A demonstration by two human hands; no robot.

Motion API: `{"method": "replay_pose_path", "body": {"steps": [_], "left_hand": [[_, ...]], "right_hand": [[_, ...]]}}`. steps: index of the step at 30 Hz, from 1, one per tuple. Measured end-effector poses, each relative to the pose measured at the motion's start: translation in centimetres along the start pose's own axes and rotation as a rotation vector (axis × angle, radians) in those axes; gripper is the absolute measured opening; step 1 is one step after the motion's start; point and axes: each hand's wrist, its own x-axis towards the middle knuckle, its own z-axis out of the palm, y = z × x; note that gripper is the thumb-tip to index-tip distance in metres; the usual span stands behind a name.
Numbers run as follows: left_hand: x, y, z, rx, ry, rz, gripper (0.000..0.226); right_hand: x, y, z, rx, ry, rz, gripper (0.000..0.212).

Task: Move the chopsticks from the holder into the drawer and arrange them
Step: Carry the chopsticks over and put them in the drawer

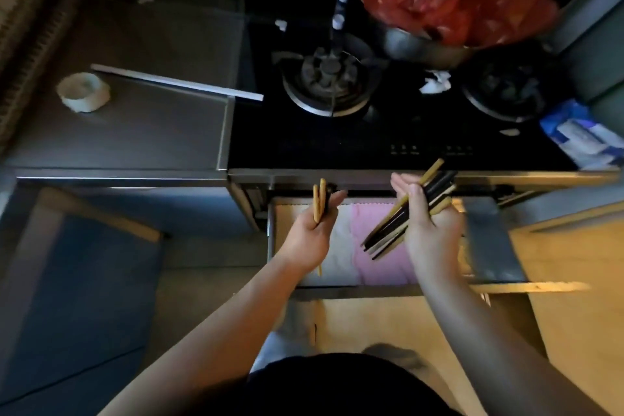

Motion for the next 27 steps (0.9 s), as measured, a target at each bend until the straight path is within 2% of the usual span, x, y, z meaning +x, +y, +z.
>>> {"method": "replay_pose_path", "body": {"steps": [5,11,14,22,24,27], "left_hand": [[3.5,-3.9,2.6,0.05,-0.076,-0.102,0.036],[7.6,-10.2,5.9,0.034,-0.045,-0.226,0.033],[9.8,-13.9,7.5,0.044,-0.032,-0.286,0.032],[16.0,-23.5,9.8,-0.039,0.032,-0.473,0.029],[17.1,-24.5,9.8,-0.019,0.044,-0.492,0.027],[18.2,-26.2,9.7,-0.023,0.048,-0.572,0.029]], "right_hand": [[2.5,5.2,0.1,-0.101,-0.013,0.085,0.022],[4.6,13.3,0.4,-0.284,0.003,0.199,0.019],[5.7,17.9,0.8,-0.311,-0.023,0.275,0.025],[9.4,28.7,1.6,-0.369,-0.23,0.47,0.024],[10.3,31.7,2.0,-0.374,-0.3,0.507,0.017],[11.4,34.5,2.7,-0.442,-0.418,0.555,0.02]]}}
